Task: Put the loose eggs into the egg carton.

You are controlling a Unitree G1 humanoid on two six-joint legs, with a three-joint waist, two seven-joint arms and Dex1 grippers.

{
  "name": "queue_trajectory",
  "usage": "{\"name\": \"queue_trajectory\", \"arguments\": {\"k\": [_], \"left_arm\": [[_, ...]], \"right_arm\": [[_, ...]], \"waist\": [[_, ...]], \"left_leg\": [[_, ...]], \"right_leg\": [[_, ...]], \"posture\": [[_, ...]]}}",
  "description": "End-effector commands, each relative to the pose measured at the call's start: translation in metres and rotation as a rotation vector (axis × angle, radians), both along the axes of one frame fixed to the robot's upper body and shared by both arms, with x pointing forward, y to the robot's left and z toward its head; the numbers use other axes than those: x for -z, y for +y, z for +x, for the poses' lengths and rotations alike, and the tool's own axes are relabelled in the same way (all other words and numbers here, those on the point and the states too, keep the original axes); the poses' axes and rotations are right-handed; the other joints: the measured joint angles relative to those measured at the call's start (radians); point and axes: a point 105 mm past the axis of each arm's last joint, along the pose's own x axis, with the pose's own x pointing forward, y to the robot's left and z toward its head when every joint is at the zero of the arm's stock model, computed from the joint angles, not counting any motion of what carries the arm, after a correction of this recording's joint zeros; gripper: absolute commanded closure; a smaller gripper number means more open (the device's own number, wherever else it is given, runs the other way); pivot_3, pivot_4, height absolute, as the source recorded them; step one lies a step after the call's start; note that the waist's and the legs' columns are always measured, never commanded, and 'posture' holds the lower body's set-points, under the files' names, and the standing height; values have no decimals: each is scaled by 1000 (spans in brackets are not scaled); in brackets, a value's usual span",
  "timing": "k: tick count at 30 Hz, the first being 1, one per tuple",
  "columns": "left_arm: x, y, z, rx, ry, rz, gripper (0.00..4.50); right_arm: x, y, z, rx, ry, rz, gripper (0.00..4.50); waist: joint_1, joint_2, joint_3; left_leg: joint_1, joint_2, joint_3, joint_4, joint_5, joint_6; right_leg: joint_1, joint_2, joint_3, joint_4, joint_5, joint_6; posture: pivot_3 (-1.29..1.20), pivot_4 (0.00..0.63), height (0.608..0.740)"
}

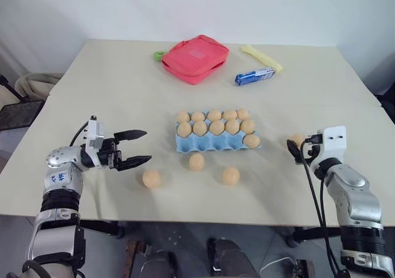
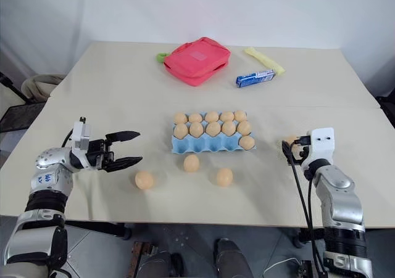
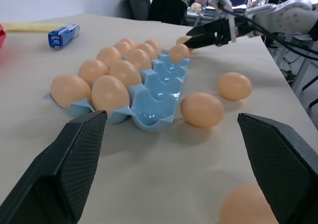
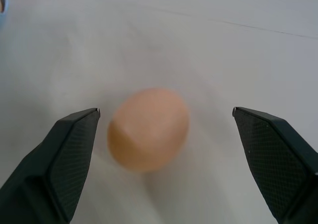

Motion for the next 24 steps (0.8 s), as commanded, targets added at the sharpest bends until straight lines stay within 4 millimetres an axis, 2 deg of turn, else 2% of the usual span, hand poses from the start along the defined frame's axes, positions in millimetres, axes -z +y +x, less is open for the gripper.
{"name": "queue_trajectory", "arguments": {"k": [1,7,10,15,16,20,22,24], "left_arm": [[-8,-3,-2,48,-37,1,16],[-10,-4,-1,48,-43,-4,16],[-11,-3,-2,47,-44,-3,0],[-10,-3,-1,44,-40,-4,0],[-9,-4,-1,44,-39,-4,0],[-9,-5,-1,43,-41,-6,0],[-9,-6,0,49,-43,-5,0],[-9,-7,0,53,-45,-5,0]], "right_arm": [[-4,1,8,-6,-25,-5,0],[2,-2,18,11,9,-2,0],[7,-4,17,12,39,9,532],[5,-3,13,-5,30,-6,2246],[1,0,12,-18,20,-11,2442],[-20,10,8,-61,-31,-32,2442],[-42,27,5,-121,-63,-29,2442],[-52,39,1,-162,-71,-21,2442]], "waist": [[0,0,0],[-2,0,0],[-2,0,0],[-1,0,0],[-1,0,0],[0,0,0],[-2,1,0],[-4,1,1]], "left_leg": [[0,0,0,0,0,0],[0,0,0,0,2,-4],[0,0,0,0,2,-4],[0,0,0,0,2,-4],[0,0,0,0,2,-4],[0,0,0,0,2,-4],[0,0,0,0,2,-4],[0,0,0,0,2,-4]], "right_leg": [[0,0,0,0,0,0],[0,0,0,0,0,0],[0,0,0,0,0,0],[0,0,0,1,0,0],[0,0,0,1,0,0],[0,0,0,1,0,0],[0,0,0,1,0,0],[-1,0,1,2,0,0]], "posture": [[0,150,740],[0,150,740],[0,150,740],[0,150,740],[0,150,740],[0,150,740],[0,150,740],[0,150,740]]}}
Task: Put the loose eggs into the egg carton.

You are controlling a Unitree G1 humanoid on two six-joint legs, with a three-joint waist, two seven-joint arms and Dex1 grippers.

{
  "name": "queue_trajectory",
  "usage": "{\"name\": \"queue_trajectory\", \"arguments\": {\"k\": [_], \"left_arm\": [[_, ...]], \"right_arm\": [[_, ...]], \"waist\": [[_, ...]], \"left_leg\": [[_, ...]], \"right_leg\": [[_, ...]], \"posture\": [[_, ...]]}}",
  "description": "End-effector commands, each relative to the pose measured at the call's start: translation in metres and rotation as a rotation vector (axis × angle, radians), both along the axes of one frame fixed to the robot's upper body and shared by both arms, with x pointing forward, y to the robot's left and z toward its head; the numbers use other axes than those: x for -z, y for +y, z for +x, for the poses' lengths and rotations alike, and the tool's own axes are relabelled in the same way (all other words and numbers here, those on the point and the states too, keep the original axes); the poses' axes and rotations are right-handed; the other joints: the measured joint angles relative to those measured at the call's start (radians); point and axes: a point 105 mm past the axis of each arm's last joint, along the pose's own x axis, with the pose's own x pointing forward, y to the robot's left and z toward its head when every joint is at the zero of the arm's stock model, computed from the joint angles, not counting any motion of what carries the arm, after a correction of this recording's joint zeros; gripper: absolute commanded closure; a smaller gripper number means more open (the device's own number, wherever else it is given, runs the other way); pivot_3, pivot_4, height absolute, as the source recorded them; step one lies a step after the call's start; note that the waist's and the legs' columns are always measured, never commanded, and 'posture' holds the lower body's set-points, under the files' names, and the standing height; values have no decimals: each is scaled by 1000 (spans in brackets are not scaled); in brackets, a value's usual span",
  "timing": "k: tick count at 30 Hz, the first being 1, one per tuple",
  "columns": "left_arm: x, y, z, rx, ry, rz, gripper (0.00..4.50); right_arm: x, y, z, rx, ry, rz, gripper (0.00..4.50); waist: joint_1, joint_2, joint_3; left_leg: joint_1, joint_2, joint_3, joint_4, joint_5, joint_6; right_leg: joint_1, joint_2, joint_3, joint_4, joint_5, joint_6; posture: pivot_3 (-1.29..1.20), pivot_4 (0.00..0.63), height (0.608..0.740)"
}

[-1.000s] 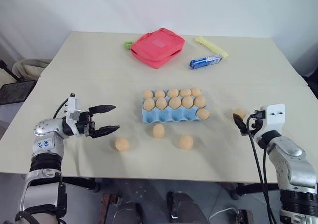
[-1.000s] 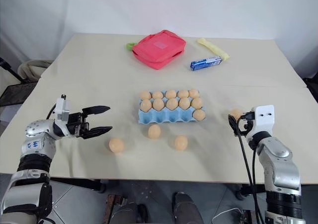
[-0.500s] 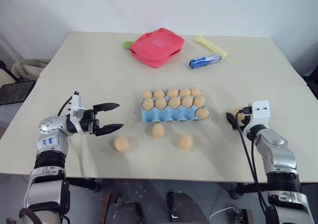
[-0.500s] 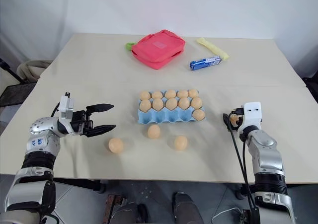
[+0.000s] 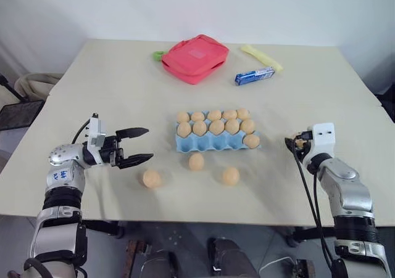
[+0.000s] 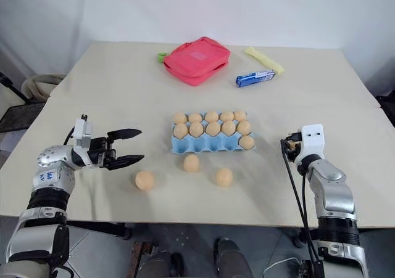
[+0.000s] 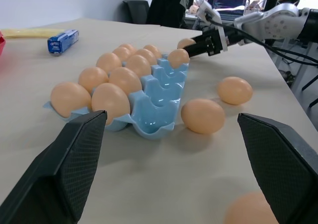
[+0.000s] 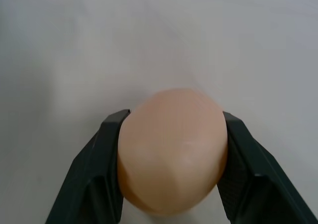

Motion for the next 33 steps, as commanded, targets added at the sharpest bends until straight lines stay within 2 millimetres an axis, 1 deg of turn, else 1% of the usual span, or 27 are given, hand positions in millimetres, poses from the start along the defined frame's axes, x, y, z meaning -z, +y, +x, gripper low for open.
{"name": "queue_trajectory", "arguments": {"k": [1,4,7,10,12,15,17,20,24,29,33], "left_arm": [[-8,-4,-1,46,-41,1,0],[-8,-7,-1,57,-48,1,0],[-7,-9,0,59,-51,1,0],[-6,-12,3,54,-64,5,0],[-5,-14,6,45,-68,6,0],[-3,-16,9,36,-73,9,0],[-1,-18,10,29,-78,12,0],[0,-19,11,23,-81,17,0],[5,-20,10,21,-84,32,0],[6,-17,11,-10,-96,36,0],[5,-13,6,-11,-103,48,0]], "right_arm": [[-43,32,-7,-116,-84,1,2442],[-59,72,-16,-234,-102,20,2442],[-64,99,-20,-298,-99,29,2442],[-68,132,-22,-391,-103,31,2442],[-68,147,-20,-421,-100,35,2442],[-60,160,-18,-447,-82,29,2442],[-55,165,-17,-457,-67,30,2442],[-50,167,-15,-456,-56,31,2442],[-43,164,-13,-441,-40,21,2442],[-38,158,-12,-421,-30,4,2442],[-33,157,-14,-417,-15,-1,2442]], "waist": [[0,0,0],[-1,0,0],[2,0,0],[5,0,0],[5,0,0],[6,0,0],[6,0,0],[6,0,0],[5,0,0],[5,0,0],[3,0,0]], "left_leg": [[0,0,0,0,0,0],[0,1,-1,-1,-1,1],[0,1,-2,-1,-1,1],[0,0,-2,0,-1,3],[-1,0,-2,0,-2,4],[-1,0,-2,0,-2,5],[-2,0,-2,0,-2,4],[-4,0,-2,0,-2,4],[-5,0,-2,0,-2,4],[-5,0,-2,-1,-3,4],[-5,0,-2,-1,-3,4]], "right_leg": [[0,0,0,0,0,0],[-1,1,-1,1,0,-1],[-1,1,-1,3,-1,-2],[-1,0,-2,2,-1,-2],[-1,0,-2,2,-1,-2],[-1,0,-2,1,-1,-2],[-1,0,-3,0,-1,-2],[-2,0,-3,-2,-1,-2],[-2,0,-4,-4,-1,-2],[-2,0,-4,-4,-1,-2],[-2,0,-4,-4,-1,-2]], "posture": [[0,150,740],[0,150,740],[0,150,740],[0,150,740],[0,150,740],[0,150,740],[0,150,740],[0,150,740],[0,150,740],[0,150,740],[0,150,740]]}}
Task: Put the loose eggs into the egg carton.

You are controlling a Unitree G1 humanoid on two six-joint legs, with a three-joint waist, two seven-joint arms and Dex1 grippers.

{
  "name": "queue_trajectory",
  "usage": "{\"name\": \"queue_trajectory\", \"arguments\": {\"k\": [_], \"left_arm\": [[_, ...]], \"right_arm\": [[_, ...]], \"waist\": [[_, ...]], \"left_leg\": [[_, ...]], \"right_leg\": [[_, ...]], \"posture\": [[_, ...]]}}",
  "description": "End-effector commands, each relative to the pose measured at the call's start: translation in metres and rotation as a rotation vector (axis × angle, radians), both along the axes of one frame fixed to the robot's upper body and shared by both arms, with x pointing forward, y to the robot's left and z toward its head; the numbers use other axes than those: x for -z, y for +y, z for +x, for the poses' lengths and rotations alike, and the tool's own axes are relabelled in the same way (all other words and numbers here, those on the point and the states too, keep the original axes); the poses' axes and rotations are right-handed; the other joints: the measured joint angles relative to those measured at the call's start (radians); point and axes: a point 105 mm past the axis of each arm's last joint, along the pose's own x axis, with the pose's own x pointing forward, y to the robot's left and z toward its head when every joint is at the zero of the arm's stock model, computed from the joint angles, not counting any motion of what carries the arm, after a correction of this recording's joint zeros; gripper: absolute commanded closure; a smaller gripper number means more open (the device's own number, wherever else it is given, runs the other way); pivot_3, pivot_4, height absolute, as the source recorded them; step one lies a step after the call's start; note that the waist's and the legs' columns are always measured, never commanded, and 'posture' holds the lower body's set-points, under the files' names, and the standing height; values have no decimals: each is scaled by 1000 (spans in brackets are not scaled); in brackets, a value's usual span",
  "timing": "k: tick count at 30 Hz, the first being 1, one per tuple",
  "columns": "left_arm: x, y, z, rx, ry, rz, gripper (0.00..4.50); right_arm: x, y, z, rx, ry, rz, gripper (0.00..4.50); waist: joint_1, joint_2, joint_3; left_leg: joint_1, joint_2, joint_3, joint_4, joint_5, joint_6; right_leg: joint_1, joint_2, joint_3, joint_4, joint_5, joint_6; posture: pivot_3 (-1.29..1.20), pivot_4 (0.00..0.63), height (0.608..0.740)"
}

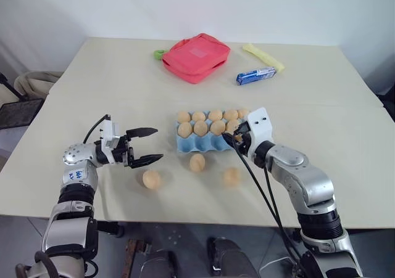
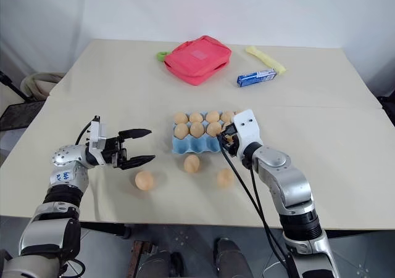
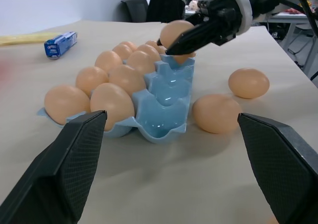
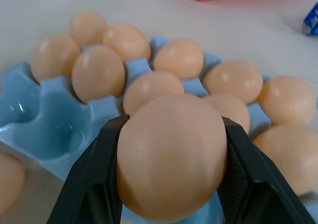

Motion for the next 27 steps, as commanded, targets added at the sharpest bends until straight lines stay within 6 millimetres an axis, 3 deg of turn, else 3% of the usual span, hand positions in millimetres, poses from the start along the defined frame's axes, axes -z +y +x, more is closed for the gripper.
{"name": "queue_trajectory", "arguments": {"k": [1,17,22,24,27], "left_arm": [[-6,5,-6,2,-37,21,0],[-8,18,-37,-84,-43,16,0],[-10,23,-38,-120,-49,14,0],[-11,24,-39,-131,-50,14,0],[-12,26,-39,-140,-51,14,0]], "right_arm": [[-7,1,-2,-7,-42,-2,2442],[-2,-3,0,5,-39,-12,2442],[-1,-2,1,-11,-30,-20,1036],[-3,-1,2,-16,-41,-23,231],[-8,-1,1,-29,-55,-23,29]], "waist": [[-1,0,0],[-1,0,0],[0,0,0],[-1,0,0],[-1,0,0]], "left_leg": [[0,0,0,0,0,0],[1,1,0,-1,0,0],[1,1,0,-1,0,0],[1,0,0,-1,0,0],[1,1,0,-2,0,0]], "right_leg": [[0,0,0,0,0,0],[0,0,0,0,0,0],[0,0,0,0,0,0],[0,0,0,0,0,0],[0,0,0,-1,0,0]], "posture": [[0,150,740],[0,150,740],[0,150,740],[0,150,740],[0,150,740]]}}
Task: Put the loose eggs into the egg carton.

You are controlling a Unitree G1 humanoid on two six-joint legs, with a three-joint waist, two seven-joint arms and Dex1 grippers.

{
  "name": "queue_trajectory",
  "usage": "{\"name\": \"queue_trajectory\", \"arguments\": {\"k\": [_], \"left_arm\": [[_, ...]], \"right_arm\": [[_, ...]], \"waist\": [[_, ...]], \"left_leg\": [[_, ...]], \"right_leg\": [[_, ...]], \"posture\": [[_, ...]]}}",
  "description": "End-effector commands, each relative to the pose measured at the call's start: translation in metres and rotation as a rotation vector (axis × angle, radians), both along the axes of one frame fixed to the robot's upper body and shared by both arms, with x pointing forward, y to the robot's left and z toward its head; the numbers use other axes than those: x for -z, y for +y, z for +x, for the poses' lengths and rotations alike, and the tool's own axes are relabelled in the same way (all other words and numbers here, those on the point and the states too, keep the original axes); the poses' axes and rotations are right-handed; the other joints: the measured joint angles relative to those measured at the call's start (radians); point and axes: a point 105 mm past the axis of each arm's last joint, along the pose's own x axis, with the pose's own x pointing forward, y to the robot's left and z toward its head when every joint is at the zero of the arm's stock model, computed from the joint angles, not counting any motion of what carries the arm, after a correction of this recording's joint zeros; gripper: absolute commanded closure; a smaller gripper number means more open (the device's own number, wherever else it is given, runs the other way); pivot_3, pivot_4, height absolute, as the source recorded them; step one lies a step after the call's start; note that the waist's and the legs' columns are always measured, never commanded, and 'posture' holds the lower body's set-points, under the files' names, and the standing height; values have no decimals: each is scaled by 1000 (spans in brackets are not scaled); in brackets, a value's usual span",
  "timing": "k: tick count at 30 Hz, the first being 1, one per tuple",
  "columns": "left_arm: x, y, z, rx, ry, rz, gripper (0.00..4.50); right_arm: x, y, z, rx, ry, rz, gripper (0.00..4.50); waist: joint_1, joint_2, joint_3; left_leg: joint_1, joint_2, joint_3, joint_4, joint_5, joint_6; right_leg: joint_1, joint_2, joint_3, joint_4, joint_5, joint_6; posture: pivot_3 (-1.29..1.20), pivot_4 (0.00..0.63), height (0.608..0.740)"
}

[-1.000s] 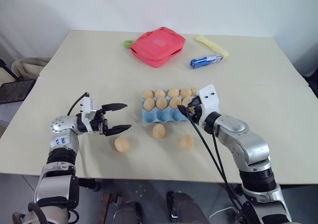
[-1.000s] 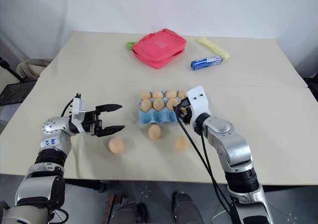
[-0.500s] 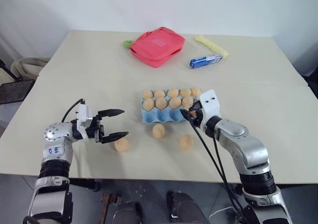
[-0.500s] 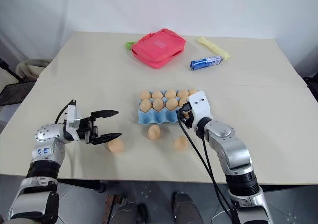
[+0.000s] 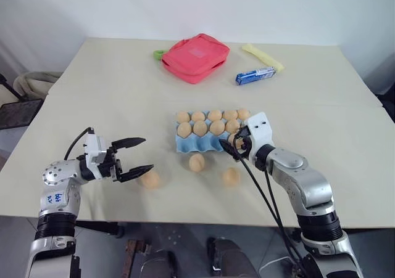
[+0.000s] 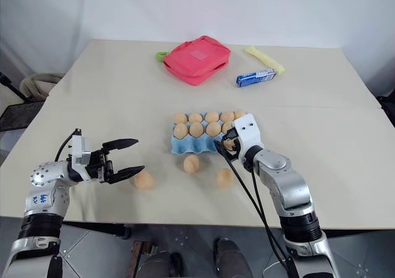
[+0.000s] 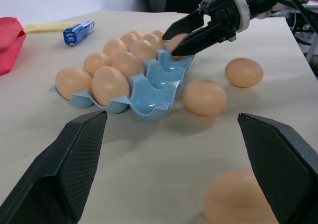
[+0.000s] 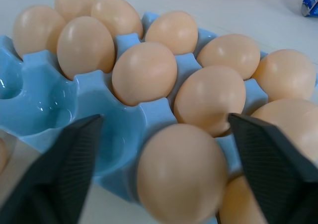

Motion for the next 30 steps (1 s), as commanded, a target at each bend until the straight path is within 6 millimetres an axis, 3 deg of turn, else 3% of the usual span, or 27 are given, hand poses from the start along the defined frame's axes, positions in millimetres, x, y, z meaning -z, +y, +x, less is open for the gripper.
{"name": "queue_trajectory", "arguments": {"k": [1,6,13,16,23,30], "left_arm": [[-13,7,-3,-19,-47,-3,0],[-16,9,-5,-27,-53,-3,0],[-14,12,-12,-31,-43,-2,0],[-10,16,-14,-42,-31,0,0],[-4,19,-18,-57,-22,-6,0],[-5,20,-20,-57,-23,-12,0]], "right_arm": [[-21,3,-2,-39,-75,3,29],[-46,-4,-18,-104,-142,29,29],[-72,-25,-64,-280,-242,52,29],[-66,-38,-83,-339,-257,31,29],[-32,-63,-119,-447,-152,-50,29],[-11,-79,-138,-475,-88,-84,29]], "waist": [[0,0,0],[2,0,0],[6,0,0],[8,0,0],[6,0,0],[7,-1,0]], "left_leg": [[0,0,0,0,0,0],[0,0,0,-1,0,0],[0,0,0,-2,-2,1],[0,0,0,-2,-2,1],[3,-1,0,-1,-3,4],[4,0,0,-1,-2,4]], "right_leg": [[0,0,0,0,0,0],[0,0,0,-1,0,0],[0,0,0,-4,0,0],[1,0,-1,-4,0,0],[4,0,0,-4,0,1],[4,0,0,-3,0,1]], "posture": [[0,150,740],[0,150,740],[0,150,740],[0,150,740],[0,150,740],[0,150,740]]}}
